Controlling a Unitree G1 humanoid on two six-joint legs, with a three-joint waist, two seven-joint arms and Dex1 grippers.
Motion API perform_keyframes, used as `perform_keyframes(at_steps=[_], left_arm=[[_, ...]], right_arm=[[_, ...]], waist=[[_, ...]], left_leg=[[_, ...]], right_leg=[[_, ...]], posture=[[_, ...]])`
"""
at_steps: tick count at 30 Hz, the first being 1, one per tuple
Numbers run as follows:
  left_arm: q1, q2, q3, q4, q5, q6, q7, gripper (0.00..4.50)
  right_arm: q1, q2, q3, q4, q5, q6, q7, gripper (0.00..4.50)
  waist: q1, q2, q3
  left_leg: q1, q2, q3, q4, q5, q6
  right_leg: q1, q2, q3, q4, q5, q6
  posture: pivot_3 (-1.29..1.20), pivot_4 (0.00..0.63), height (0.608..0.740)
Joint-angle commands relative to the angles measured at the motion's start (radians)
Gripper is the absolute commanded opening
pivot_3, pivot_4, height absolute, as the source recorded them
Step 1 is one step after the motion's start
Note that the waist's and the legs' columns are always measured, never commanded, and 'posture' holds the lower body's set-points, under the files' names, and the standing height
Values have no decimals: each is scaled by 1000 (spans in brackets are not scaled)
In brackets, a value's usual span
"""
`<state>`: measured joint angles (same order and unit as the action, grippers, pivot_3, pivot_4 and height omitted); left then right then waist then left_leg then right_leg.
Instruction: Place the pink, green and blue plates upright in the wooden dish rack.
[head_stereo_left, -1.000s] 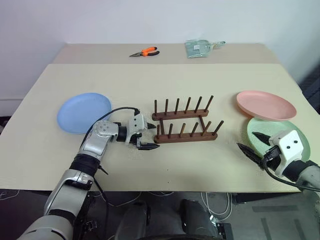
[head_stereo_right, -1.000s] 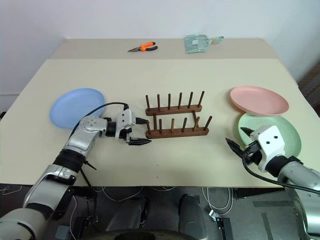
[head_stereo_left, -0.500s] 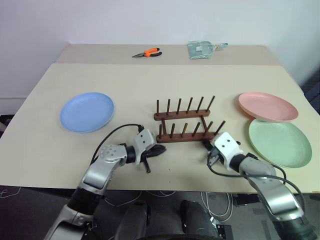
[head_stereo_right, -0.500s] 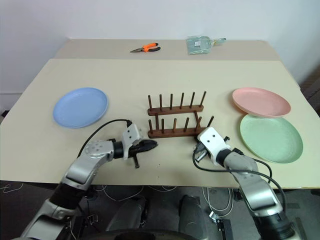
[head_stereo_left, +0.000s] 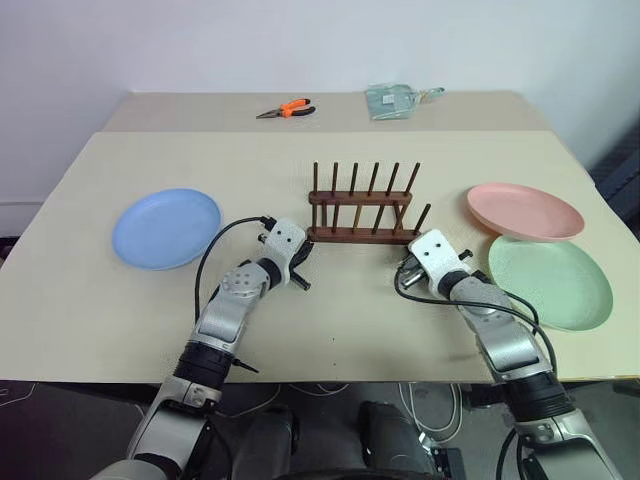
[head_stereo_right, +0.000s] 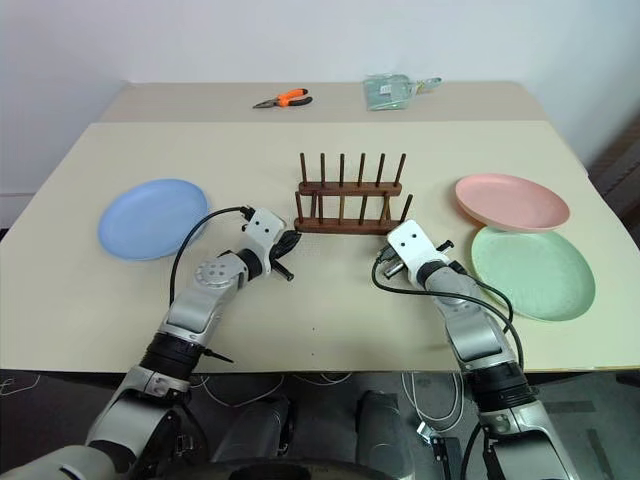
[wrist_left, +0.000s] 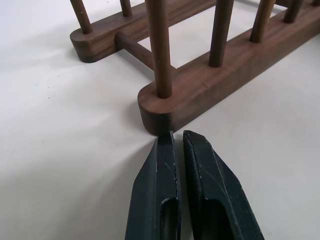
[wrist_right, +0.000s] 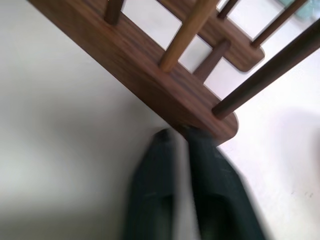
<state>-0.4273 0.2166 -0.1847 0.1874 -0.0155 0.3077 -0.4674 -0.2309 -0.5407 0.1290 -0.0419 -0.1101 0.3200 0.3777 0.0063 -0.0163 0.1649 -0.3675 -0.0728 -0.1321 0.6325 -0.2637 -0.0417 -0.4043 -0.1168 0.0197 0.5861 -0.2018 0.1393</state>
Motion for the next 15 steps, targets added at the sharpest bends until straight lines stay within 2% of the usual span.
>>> perform_keyframes(at_steps=[1, 3, 4, 8, 14, 15], left_arm=[[51, 47, 5, -102, -52, -7, -100, 210], [71, 69, 8, -189, -109, 7, -171, 210], [78, 78, 4, -227, -131, 10, -203, 210], [88, 83, -18, -319, -195, 36, -284, 210], [87, 37, -54, -391, -243, 66, -301, 210], [89, 31, -60, -419, -258, 76, -307, 210]], right_arm=[[41, -134, -106, -158, 10, -51, 95, 2190], [72, -258, -181, -195, -18, -71, 135, 3235], [85, -313, -207, -193, -37, -84, 147, 3598], [99, -457, -230, -99, -116, -153, 153, 3598], [27, -507, -136, 155, -265, -243, 104, 3598], [-2, -499, -112, 212, -289, -258, 84, 3363]], waist=[[-1, 1, 1], [-1, 3, 2], [0, 4, 3], [5, 3, 4], [2, 3, 4], [0, 3, 4]], left_leg=[[-1, 0, 0, 0, 0, 0], [-4, 0, 0, 0, 0, 0], [-5, 0, 0, 0, 0, 0], [-5, 0, 1, 0, 0, 0], [-5, 0, 3, 1, 0, 0], [-5, 0, 3, 0, 0, 0]], right_leg=[[-1, 0, 0, 0, 0, 0], [-4, 0, 0, -1, 0, 0], [-5, 0, 0, -1, 0, 0], [-4, -1, 0, -1, -2, 0], [-3, -1, 1, -3, -2, -3], [-3, -1, 1, -3, -2, -4]], posture=[[0, 150, 740], [0, 150, 740], [0, 150, 740], [0, 150, 740], [0, 150, 740], [0, 150, 740]])
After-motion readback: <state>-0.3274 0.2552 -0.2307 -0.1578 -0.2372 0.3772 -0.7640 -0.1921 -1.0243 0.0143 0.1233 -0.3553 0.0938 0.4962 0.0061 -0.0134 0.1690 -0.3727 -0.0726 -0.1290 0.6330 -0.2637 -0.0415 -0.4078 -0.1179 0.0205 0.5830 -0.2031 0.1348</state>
